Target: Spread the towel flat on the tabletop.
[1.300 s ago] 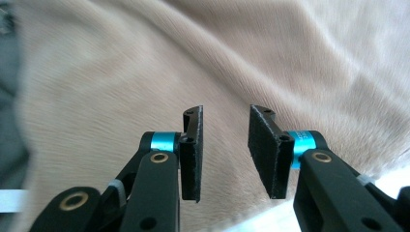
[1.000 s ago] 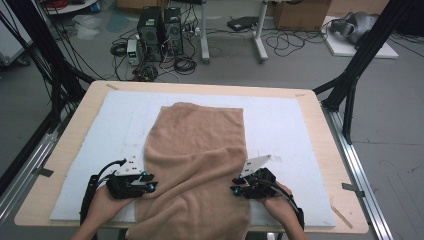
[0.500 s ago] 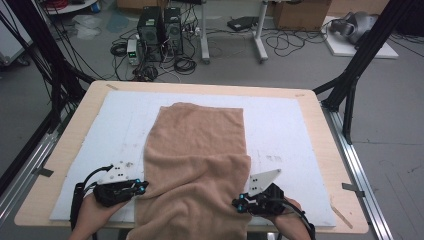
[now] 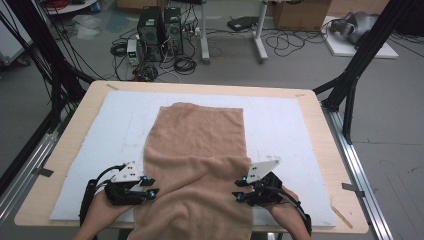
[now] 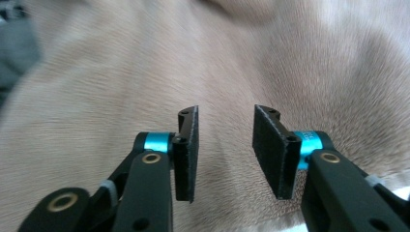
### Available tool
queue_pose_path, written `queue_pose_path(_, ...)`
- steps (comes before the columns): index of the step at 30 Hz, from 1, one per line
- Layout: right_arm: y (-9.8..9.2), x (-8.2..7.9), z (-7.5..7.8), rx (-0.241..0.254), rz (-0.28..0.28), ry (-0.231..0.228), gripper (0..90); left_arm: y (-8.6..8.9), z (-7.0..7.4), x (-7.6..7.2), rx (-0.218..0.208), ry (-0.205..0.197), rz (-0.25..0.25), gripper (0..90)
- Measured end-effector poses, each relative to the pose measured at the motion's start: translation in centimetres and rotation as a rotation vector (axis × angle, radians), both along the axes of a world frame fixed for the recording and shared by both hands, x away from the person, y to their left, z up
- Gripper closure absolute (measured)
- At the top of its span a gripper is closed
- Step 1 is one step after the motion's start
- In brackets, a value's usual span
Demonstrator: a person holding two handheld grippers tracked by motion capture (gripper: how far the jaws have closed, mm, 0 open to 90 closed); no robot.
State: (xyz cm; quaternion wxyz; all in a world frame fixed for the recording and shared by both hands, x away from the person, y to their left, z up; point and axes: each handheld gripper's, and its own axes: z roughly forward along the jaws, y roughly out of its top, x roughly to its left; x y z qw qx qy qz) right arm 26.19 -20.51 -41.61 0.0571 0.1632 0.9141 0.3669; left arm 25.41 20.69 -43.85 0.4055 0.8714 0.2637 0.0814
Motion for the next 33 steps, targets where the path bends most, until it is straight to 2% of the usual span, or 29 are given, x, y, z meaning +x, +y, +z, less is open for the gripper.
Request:
queue_pose_path(2,0.4,0.2,-0.9,-0.009,-0.007,0.009,62.5,0.0,-0.1,0.1,-0.017,0.022,-0.017,69.3)
queue_pose_path(4,0.7,0.3,-1.8,-0.042,-0.006,0.025,68.9,-0.1,-0.1,0.1,-0.015,0.021,-0.031,76.0)
queue_pose_path(5,0.8,0.3,-2.1,-0.026,-0.004,0.024,72.8,-0.1,-0.1,0.0,-0.010,0.013,-0.028,78.6)
queue_pose_path(8,0.7,0.3,-2.2,-0.003,0.013,0.052,84.1,-0.1,0.0,-0.1,-0.009,0.002,-0.026,84.3)
queue_pose_path(11,0.9,0.1,-1.9,-0.012,0.059,0.065,86.3,0.2,0.3,-0.5,-0.015,-0.019,-0.016,85.8)
queue_pose_path(13,1.1,-0.5,-1.7,-0.011,0.073,0.072,86.5,0.5,0.6,-0.7,-0.024,-0.033,-0.008,86.0)
queue_pose_path(19,1.2,-2.4,-0.8,0.021,0.121,0.048,86.5,1.9,1.9,-2.2,-0.062,-0.052,0.005,86.3)
queue_pose_path(23,1.5,-3.9,-0.2,0.031,0.159,0.049,85.6,2.9,2.4,-3.3,-0.067,-0.063,0.011,86.3)
queue_pose_path(25,1.4,-4.2,0.2,0.057,0.169,0.045,81.2,3.3,2.4,-3.4,-0.068,-0.062,0.029,83.8)
queue_pose_path(26,1.3,-4.3,0.6,0.093,0.166,0.048,77.4,3.4,2.4,-3.2,-0.073,-0.052,0.035,80.7)
queue_pose_path(28,1.1,-4.3,1.3,0.124,0.147,0.024,74.3,3.6,2.2,-2.9,-0.076,-0.044,0.053,74.7)
queue_pose_path(30,0.9,-3.9,1.9,0.088,0.107,-0.020,71.3,3.5,2.0,-2.5,-0.081,-0.035,0.056,70.0)
queue_pose_path(33,0.5,-2.6,1.7,0.016,0.057,-0.046,69.2,2.9,1.6,-1.9,-0.073,-0.028,0.048,65.4)
